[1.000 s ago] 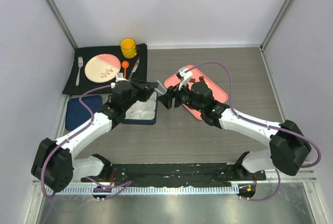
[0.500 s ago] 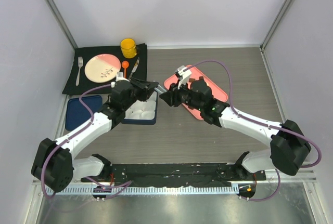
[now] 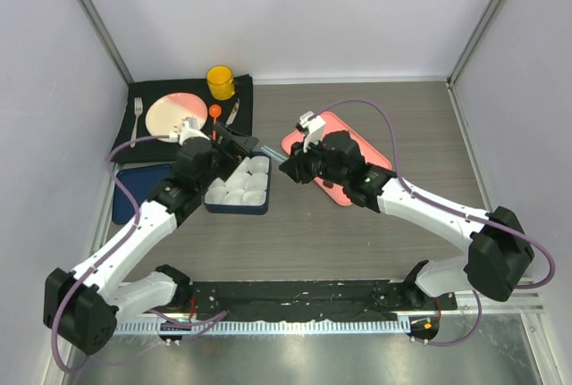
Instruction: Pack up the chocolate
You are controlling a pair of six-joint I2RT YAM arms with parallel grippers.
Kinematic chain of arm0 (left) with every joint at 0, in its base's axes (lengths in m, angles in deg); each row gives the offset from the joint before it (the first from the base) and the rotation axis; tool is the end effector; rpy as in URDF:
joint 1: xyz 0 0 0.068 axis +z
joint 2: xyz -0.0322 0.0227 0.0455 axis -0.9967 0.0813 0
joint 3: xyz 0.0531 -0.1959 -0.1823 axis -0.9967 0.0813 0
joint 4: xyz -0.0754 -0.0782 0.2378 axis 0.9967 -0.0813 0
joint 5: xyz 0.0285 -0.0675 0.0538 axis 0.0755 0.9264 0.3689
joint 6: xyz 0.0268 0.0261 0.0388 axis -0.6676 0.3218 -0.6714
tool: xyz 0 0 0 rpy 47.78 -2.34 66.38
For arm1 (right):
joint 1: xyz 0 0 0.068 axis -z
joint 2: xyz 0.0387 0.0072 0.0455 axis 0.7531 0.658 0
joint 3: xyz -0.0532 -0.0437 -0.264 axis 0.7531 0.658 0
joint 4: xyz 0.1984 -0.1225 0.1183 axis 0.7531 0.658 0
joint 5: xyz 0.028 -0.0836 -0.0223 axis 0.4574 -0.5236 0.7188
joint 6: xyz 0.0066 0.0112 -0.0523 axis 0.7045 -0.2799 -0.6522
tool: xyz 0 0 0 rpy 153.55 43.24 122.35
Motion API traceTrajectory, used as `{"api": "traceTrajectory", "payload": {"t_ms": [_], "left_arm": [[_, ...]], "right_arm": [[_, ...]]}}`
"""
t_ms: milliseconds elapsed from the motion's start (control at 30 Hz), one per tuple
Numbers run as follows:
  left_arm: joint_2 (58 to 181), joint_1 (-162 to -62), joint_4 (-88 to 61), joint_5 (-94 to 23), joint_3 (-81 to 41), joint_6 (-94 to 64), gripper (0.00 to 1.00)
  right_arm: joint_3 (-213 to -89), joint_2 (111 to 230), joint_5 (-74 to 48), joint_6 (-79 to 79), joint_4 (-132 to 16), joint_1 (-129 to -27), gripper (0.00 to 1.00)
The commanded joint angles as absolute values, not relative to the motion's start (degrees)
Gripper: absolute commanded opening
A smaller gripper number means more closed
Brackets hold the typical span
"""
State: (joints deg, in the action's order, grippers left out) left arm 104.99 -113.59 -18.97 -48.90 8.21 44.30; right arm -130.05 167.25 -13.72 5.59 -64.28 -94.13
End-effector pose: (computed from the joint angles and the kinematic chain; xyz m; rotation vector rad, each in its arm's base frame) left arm 0.2194 -0.1143 0.2904 -0.8183 1.9131 -1.0381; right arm 0.2206 0.2284 0.2992 -0.6282 1.8394 0.7909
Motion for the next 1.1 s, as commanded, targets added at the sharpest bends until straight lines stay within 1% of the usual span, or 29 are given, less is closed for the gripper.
{"api": "traceTrajectory", "payload": {"t_ms": [0, 100, 200, 333, 433, 567, 700, 833, 1067], "left_arm": [[99.40, -112.32, -32.44, -60.25, 0.81, 23.54, 0.91], [97.11, -112.23, -38.33, -67.91, -1.31, 12.37, 0.96], [94.40, -112.23, -39.32, -73.62, -0.26, 5.58, 1.00], [91.66, -112.15, -36.43, -76.88, 5.00, -5.40, 1.00], [91.31, -112.23, -35.11, -78.64, 6.86, -8.41, 1.00], [93.24, -112.15, -35.28, -78.73, 5.73, -12.98, 1.00], [92.72, -112.23, -33.44, -79.09, 6.33, -13.17, 1.00], [91.40, -112.50, -31.76, -81.27, 8.80, -14.22, 1.00], [90.43, -113.11, -30.71, -82.07, 9.33, -15.37, 1.00]], "right_arm": [[-133.60, 167.93, -18.32, 3.11, -53.44, -94.29, 0.26], [-134.57, 168.81, -22.54, 3.11, -46.58, -94.12, 0.26], [-134.74, 169.25, -25.27, 3.46, -41.48, -93.42, 0.26], [-137.20, 171.97, -27.56, 1.80, -34.19, -90.96, 0.26], [-140.01, 174.34, -27.47, -2.15, -29.17, -87.89, 0.26], [-144.22, 176.72, -24.84, -5.67, -24.77, -82.35, 0.26], [-147.48, 179.09, -22.29, -10.50, -21.87, -78.57, 0.26], [-150.56, 182.34, -20.97, -12.00, -19.76, -75.06, 0.25], [-152.50, 186.65, -16.22, -13.85, -18.53, -74.61, 0.23]]}}
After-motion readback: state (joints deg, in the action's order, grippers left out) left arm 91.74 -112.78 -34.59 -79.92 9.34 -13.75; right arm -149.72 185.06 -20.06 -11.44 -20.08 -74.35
